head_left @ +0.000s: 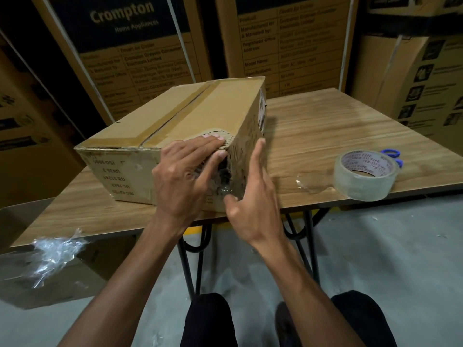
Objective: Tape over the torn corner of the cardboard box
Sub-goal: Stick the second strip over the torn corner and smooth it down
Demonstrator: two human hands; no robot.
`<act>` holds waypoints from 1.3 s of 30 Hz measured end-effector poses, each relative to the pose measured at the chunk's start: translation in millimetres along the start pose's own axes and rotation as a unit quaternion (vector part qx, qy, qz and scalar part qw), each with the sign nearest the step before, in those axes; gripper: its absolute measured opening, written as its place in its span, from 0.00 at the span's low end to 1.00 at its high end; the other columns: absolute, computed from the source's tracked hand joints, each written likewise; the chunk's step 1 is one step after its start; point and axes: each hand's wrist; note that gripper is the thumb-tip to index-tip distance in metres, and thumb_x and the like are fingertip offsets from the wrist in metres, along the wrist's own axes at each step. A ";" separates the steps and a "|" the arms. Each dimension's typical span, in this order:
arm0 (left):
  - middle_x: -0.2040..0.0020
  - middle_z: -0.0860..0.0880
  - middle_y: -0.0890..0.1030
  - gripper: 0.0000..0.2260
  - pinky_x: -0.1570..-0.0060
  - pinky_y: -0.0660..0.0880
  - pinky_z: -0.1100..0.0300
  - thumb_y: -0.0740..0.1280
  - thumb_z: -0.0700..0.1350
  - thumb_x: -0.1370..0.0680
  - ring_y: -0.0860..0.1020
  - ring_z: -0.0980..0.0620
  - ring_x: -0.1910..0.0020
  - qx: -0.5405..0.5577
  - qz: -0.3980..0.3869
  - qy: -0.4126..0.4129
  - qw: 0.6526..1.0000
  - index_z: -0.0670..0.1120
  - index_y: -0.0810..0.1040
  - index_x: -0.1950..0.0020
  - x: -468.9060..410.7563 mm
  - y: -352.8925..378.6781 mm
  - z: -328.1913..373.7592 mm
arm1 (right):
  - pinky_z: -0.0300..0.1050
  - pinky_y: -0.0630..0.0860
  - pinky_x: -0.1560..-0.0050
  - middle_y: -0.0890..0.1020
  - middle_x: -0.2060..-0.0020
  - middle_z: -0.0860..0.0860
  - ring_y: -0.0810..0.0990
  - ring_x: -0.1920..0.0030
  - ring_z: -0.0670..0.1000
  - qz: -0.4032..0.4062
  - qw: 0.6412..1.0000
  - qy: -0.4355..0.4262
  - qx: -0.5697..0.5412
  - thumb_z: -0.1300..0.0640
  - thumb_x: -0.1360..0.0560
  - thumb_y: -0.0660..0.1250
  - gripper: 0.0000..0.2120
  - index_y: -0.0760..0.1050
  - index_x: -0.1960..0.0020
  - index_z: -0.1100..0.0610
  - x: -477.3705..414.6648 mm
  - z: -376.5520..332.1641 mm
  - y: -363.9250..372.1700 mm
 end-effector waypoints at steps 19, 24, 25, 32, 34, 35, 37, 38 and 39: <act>0.34 0.47 0.83 0.32 0.30 0.69 0.53 0.77 0.58 0.31 0.79 0.49 0.33 -0.037 -0.088 0.042 0.995 0.45 0.80 0.30 2.9 -10.4 -10.7 | 0.50 0.55 0.20 0.44 0.17 0.52 0.48 0.18 0.51 -0.043 0.996 0.031 0.076 0.61 0.29 0.69 0.54 0.31 0.20 0.54 27.3 -4.3 16.1; 0.32 0.44 0.81 0.36 0.28 0.66 0.46 0.80 0.56 0.33 0.77 0.44 0.32 -0.053 -0.101 0.053 0.992 0.42 0.78 0.29 5.7 -7.8 -14.4 | 0.48 0.55 0.20 0.42 0.17 0.51 0.45 0.18 0.49 -0.072 0.993 0.008 0.098 0.66 0.31 0.68 0.57 0.27 0.22 0.52 32.2 10.5 19.0; 0.31 0.44 0.80 0.36 0.27 0.64 0.46 0.79 0.56 0.33 0.76 0.44 0.31 -0.053 -0.106 0.052 0.992 0.42 0.78 0.28 6.6 -7.7 -14.7 | 0.48 0.55 0.20 0.44 0.17 0.51 0.46 0.18 0.49 -0.078 0.991 0.001 0.111 0.67 0.30 0.67 0.55 0.29 0.21 0.53 31.9 12.3 15.6; 0.23 0.39 0.69 0.40 0.18 0.54 0.42 0.78 0.55 0.27 0.63 0.42 0.21 -0.037 -0.088 0.037 0.995 0.40 0.66 0.22 17.3 -5.9 -12.3 | 0.36 0.57 0.23 0.66 0.22 0.55 0.63 0.22 0.50 0.102 0.981 -0.156 0.058 0.63 0.17 0.59 0.24 0.63 0.22 0.60 -25.7 -4.0 -31.7; 0.19 0.37 0.61 0.37 0.19 0.54 0.38 0.74 0.50 0.21 0.55 0.43 0.17 -0.031 -0.023 -0.001 0.999 0.36 0.61 0.20 31.1 0.5 3.4 | 0.50 0.63 0.22 0.71 0.25 0.56 0.65 0.22 0.52 0.058 0.973 -0.217 0.043 0.60 0.15 0.57 0.19 0.68 0.24 0.60 -44.2 -4.2 -30.7; 0.18 0.39 0.57 0.36 0.18 0.50 0.41 0.70 0.50 0.19 0.50 0.45 0.16 -0.048 -0.005 -0.009 0.999 0.36 0.57 0.19 38.0 6.7 8.7 | 0.55 0.65 0.24 0.74 0.27 0.56 0.67 0.23 0.53 0.038 0.971 -0.232 0.035 0.60 0.15 0.56 0.18 0.71 0.27 0.60 -49.3 -1.2 -26.4; 0.16 0.43 0.45 0.36 0.18 0.43 0.47 0.60 0.53 0.15 0.41 0.49 0.16 -0.110 -0.024 0.010 0.994 0.40 0.43 0.17 48.4 21.9 9.9 | 0.57 0.68 0.26 0.78 0.31 0.57 0.69 0.25 0.55 0.031 0.969 -0.246 -0.001 0.61 0.15 0.57 0.16 0.75 0.31 0.61 -52.5 8.5 -16.3; 0.17 0.44 0.38 0.36 0.18 0.41 0.48 0.55 0.56 0.14 0.37 0.50 0.17 -0.141 -0.042 0.023 0.989 0.42 0.38 0.17 50.8 29.5 6.8 | 0.56 0.68 0.27 0.78 0.32 0.58 0.70 0.25 0.55 0.036 0.967 -0.250 -0.020 0.62 0.16 0.57 0.15 0.76 0.32 0.62 -53.1 12.8 -12.7; 0.18 0.45 0.31 0.36 0.18 0.39 0.49 0.52 0.58 0.14 0.34 0.50 0.18 -0.169 -0.057 0.029 0.984 0.43 0.33 0.18 51.2 36.5 2.8 | 0.56 0.68 0.27 0.79 0.33 0.58 0.71 0.26 0.55 0.043 0.966 -0.252 -0.036 0.62 0.16 0.58 0.15 0.77 0.33 0.63 -54.1 16.2 -10.3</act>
Point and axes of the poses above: each hand's wrist, its own x-axis away from the middle knuckle, its own y-axis out of the palm, z = x × y
